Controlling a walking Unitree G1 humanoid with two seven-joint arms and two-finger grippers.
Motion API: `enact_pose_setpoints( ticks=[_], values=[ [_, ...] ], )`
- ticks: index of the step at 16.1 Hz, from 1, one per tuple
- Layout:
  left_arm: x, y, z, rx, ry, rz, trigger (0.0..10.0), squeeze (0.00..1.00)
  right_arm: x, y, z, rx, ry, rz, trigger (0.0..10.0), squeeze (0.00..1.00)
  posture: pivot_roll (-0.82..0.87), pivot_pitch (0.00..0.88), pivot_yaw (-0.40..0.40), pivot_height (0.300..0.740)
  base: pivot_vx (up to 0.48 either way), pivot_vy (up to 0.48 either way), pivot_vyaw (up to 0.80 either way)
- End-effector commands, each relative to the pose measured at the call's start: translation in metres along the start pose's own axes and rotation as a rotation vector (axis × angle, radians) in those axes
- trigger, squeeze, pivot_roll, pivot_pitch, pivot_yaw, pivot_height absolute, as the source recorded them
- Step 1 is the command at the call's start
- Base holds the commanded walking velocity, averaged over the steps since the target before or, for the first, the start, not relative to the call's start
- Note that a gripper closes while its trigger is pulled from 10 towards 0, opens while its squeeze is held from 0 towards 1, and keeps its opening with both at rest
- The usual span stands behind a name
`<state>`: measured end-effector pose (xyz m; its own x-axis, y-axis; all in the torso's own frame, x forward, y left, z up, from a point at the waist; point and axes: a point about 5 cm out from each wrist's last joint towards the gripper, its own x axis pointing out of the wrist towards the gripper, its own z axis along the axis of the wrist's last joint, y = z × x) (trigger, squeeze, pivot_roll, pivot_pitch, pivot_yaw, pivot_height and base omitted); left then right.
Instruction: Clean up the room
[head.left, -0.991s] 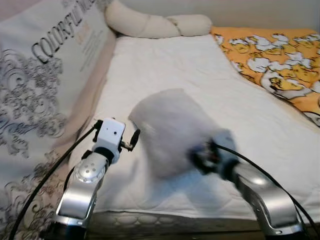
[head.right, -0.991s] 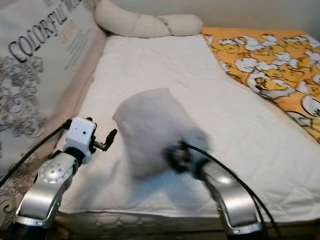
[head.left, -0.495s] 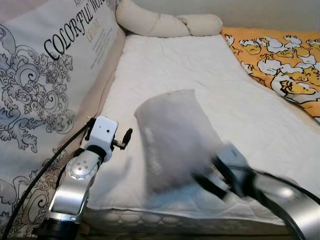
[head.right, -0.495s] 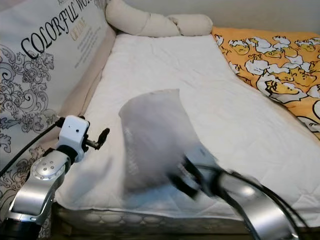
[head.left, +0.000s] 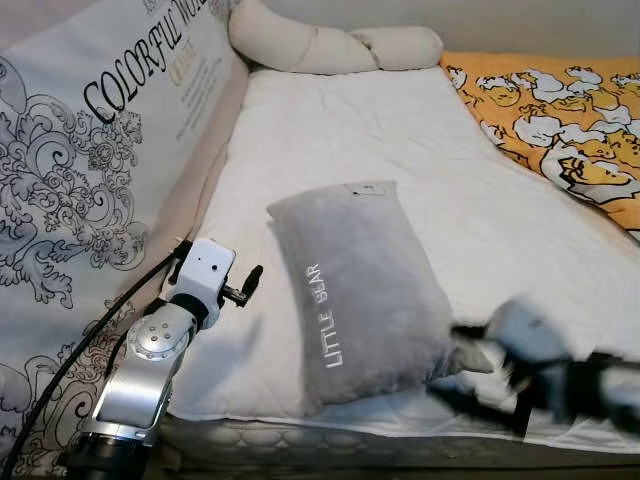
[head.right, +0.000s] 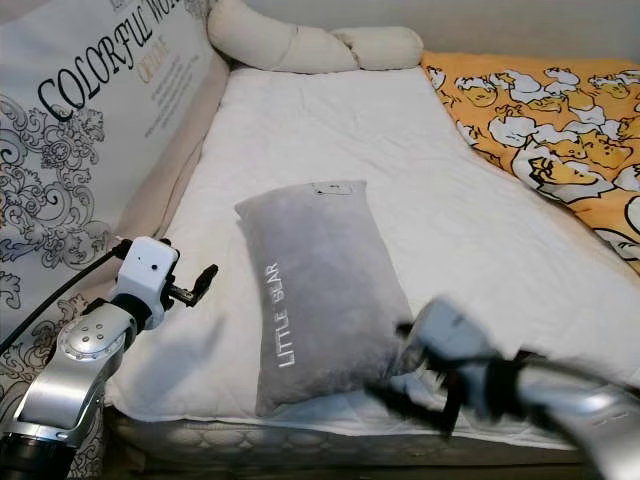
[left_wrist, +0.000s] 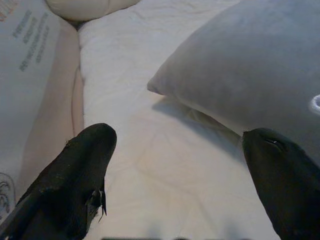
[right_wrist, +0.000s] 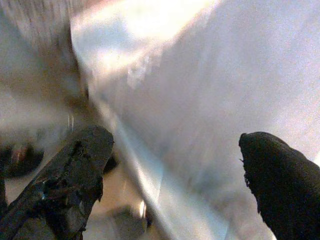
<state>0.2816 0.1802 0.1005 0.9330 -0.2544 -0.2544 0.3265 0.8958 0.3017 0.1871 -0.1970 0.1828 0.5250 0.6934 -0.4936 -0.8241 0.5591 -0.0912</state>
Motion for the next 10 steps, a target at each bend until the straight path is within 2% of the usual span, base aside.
enact_pose_setpoints(
  ticks=[1,2,3,4,5,6,8,9,10],
  values=[
    [0.004,0.003,0.007,-0.007,-0.026,-0.006,10.0,0.0,-0.008,-0.014,0.011,-0.025,-0.063,-0.092,10.0,0.0,-0.01,0.0,0.04,0.74,0.0,0.0,0.0],
    [0.006,0.003,0.007,-0.029,-0.026,-0.009,10.0,0.0,-0.008,-0.023,0.012,-0.017,-0.077,-0.158,10.0,0.0,-0.02,0.0,0.043,0.74,0.0,0.0,0.0],
    [0.01,0.001,0.01,-0.119,-0.039,-0.012,10.0,0.0,-0.005,-0.047,0.004,-0.006,-0.043,-0.325,10.0,0.0,-0.02,0.0,0.044,0.74,0.0,0.0,0.0],
    [0.015,-0.003,0.01,-0.275,-0.045,-0.033,10.0,0.0,0.006,-0.058,-0.009,0.007,0.006,-0.396,10.0,0.0,-0.03,0.0,0.044,0.74,0.0,0.0,0.0],
    [0.019,-0.01,0.008,-0.407,-0.028,-0.085,10.0,0.0,0.02,-0.064,-0.023,0.094,0.019,-0.429,10.0,0.0,-0.03,0.0,0.044,0.74,0.0,0.0,0.0],
    [0.02,-0.014,0.007,-0.452,-0.024,-0.117,10.0,0.0,0.028,-0.068,-0.03,0.135,0.017,-0.462,10.0,0.0,-0.03,0.0,0.044,0.74,0.0,0.0,0.0],
    [0.028,-0.031,-0.002,-0.661,0.012,-0.21,10.0,0.0,0.057,-0.088,-0.053,0.364,-0.061,-0.563,10.0,0.0,-0.02,0.0,0.043,0.74,0.0,0.0,0.0],
    [0.031,-0.036,-0.008,-0.752,0.026,-0.228,10.0,0.0,0.065,-0.097,-0.062,0.494,-0.123,-0.608,10.0,0.0,-0.02,0.0,0.043,0.74,0.0,0.0,0.0],
    [0.033,-0.039,-0.017,-0.812,0.034,-0.229,10.0,0.0,0.069,-0.107,-0.071,0.672,-0.214,-0.643,10.0,0.0,-0.02,0.0,0.042,0.74,0.0,0.0,0.0]
  ],
)
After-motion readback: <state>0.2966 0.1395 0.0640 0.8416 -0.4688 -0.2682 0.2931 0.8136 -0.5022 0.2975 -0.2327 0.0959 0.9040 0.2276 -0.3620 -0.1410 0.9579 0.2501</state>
